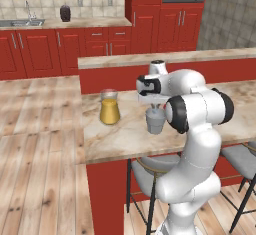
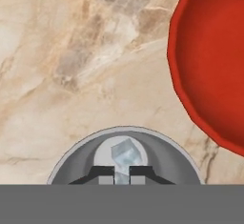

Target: There are two ice cubes in the ice bowl. Place both ice cubes in the glass cup.

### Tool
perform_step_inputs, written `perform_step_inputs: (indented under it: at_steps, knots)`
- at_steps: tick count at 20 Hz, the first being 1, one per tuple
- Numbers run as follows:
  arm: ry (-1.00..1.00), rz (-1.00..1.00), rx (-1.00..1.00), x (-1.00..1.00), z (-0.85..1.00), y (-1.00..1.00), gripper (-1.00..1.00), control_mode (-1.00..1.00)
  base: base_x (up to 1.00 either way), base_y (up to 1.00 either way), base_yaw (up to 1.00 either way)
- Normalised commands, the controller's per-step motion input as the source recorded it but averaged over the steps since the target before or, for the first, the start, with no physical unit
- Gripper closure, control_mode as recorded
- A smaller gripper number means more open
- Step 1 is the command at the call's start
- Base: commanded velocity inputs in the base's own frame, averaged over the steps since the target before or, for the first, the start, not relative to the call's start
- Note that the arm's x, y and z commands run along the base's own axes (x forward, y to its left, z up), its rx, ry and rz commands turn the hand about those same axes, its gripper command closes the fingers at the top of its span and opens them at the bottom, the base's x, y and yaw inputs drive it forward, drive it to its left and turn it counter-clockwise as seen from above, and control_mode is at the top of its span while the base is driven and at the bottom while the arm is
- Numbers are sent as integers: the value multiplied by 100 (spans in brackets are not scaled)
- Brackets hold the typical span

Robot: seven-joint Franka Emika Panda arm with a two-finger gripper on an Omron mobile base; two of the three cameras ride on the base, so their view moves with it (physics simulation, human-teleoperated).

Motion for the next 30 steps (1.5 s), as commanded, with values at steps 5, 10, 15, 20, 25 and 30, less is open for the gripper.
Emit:
perform_step_inputs:
  at_steps: [5, 10, 15, 20, 25, 30]
  knots:
    - [-5, 0, 0, 0, -5, 0, 100, -100, 0, 0, 0]
    - [-6, 0, 0, 3, 0, 0, 100, -100, 0, 0, 0]
    - [-3, 0, 0, 0, 0, 0, -100, -100, 0, 0, 0]
    - [-10, 0, 3, -57, 66, 1, -100, -100, 0, 0, 0]
    - [-12, 2, 0, -100, 59, 32, -100, -100, 0, 0, 0]
    - [-3, 3, 0, -100, 6, 12, -100, -100, 0, 0, 0]
